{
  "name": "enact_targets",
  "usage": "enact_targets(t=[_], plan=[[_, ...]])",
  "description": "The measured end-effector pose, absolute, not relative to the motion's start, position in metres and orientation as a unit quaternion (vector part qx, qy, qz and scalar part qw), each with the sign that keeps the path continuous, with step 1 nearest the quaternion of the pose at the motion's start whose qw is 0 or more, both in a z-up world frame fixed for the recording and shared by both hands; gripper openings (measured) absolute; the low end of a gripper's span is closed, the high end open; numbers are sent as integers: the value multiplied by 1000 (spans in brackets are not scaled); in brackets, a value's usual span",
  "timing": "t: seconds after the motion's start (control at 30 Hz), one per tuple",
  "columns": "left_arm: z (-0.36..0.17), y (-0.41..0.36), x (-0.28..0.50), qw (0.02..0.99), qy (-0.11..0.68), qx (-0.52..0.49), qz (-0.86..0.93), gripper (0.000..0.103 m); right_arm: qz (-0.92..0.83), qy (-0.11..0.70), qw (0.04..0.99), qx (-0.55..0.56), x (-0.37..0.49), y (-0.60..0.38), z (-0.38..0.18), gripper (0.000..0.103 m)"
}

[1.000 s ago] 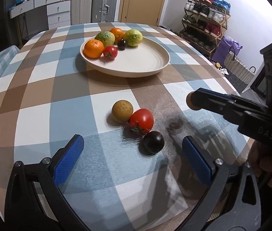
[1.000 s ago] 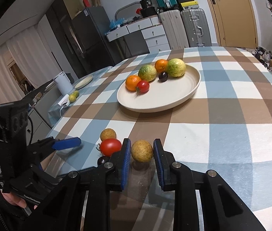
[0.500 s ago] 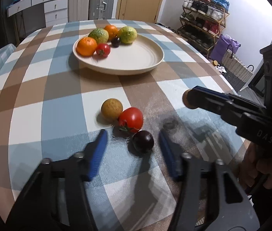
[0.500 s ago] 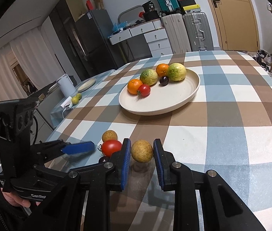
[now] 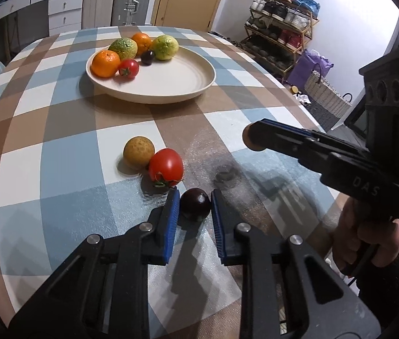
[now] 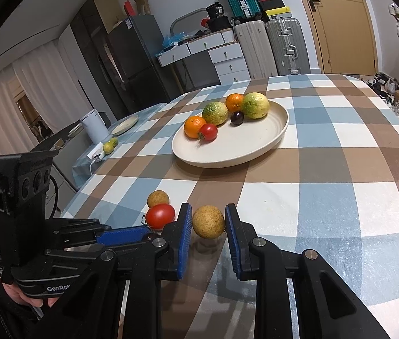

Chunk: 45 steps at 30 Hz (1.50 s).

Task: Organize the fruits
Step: 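Close the left tool on the dark plum while the right tool holds the brown fruit, then carry the plum and brown fruit onto the cream plate and open both tools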

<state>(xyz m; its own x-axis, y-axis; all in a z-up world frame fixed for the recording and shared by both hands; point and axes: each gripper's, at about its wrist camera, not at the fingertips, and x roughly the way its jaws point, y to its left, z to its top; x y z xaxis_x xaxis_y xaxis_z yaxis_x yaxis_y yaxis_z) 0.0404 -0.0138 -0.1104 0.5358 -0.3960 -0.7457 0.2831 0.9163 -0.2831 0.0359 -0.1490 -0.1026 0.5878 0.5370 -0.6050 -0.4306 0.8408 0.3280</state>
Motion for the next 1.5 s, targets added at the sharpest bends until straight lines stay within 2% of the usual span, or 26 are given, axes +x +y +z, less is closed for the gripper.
enact_targets(t=[0.4,0.83,1.5], plan=[[-84,-3,48,880,411,-84,-221,20,275,361,888,76,45,-149,-96,25],[-51,6,131,895,377,-96,-216,20,271,356,890,87,97,-161,-80,25],[-78,-28,276,881,406,-102,-219,20,280,373,880,87,228,-164,-79,25]])
